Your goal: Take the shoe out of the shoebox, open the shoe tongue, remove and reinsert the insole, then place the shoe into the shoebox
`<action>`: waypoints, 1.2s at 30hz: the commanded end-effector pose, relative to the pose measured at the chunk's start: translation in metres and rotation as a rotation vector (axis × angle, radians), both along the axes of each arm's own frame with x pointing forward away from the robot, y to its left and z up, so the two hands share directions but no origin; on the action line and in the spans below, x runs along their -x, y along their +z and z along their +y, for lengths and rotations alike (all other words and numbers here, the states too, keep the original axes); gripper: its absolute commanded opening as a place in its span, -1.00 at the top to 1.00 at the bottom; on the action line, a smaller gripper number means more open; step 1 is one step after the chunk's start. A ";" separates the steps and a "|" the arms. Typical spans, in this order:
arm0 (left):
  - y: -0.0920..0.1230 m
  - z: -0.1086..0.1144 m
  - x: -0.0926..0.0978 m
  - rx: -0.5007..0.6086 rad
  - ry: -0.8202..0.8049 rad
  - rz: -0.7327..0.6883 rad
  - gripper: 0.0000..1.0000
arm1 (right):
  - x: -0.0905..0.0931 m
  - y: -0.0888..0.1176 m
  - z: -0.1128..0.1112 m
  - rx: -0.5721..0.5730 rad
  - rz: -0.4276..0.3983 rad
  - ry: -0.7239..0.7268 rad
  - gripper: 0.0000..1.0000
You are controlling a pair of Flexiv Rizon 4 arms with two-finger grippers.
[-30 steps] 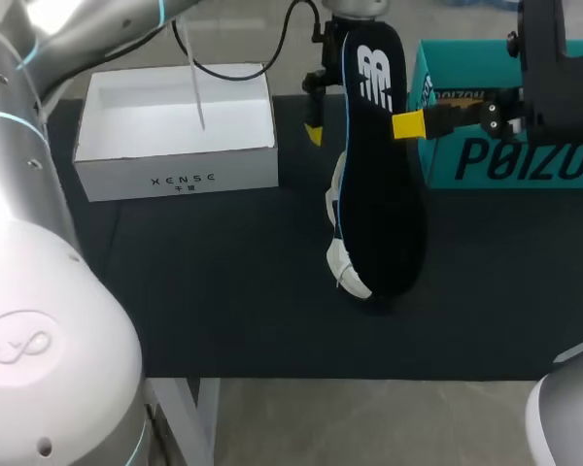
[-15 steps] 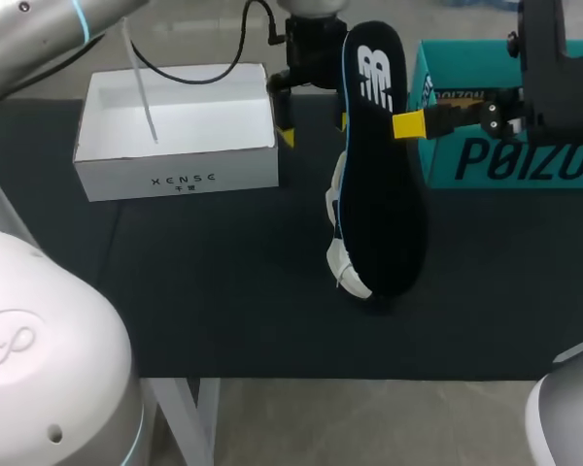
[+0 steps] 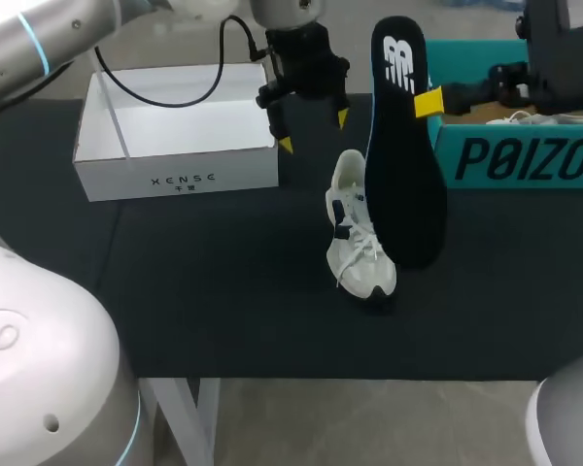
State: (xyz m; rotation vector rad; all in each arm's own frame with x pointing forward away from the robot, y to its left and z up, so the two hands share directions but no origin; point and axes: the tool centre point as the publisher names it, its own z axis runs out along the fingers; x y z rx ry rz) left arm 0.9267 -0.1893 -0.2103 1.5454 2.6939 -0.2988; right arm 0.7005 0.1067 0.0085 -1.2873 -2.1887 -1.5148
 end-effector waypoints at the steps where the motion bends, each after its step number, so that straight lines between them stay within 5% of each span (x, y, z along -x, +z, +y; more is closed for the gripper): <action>1: -0.001 0.002 0.002 0.022 0.003 -0.014 -1.00 | -0.049 0.004 0.014 0.044 0.045 0.039 1.00; 5: -0.001 0.002 0.002 0.022 0.003 -0.014 -1.00 | -0.072 -0.005 0.019 0.088 0.068 0.017 1.00; 22: -0.001 0.002 0.002 0.022 0.003 -0.014 -1.00 | -0.072 -0.005 0.019 0.088 0.068 0.017 1.00; 30: 0.026 0.007 -0.011 0.299 0.053 -0.264 -1.00 | -0.114 -0.015 -0.008 -0.047 0.238 -0.220 1.00; 36: 0.059 0.009 -0.002 0.529 -0.030 -0.330 -1.00 | -0.150 -0.016 -0.020 -0.083 0.292 -0.233 1.00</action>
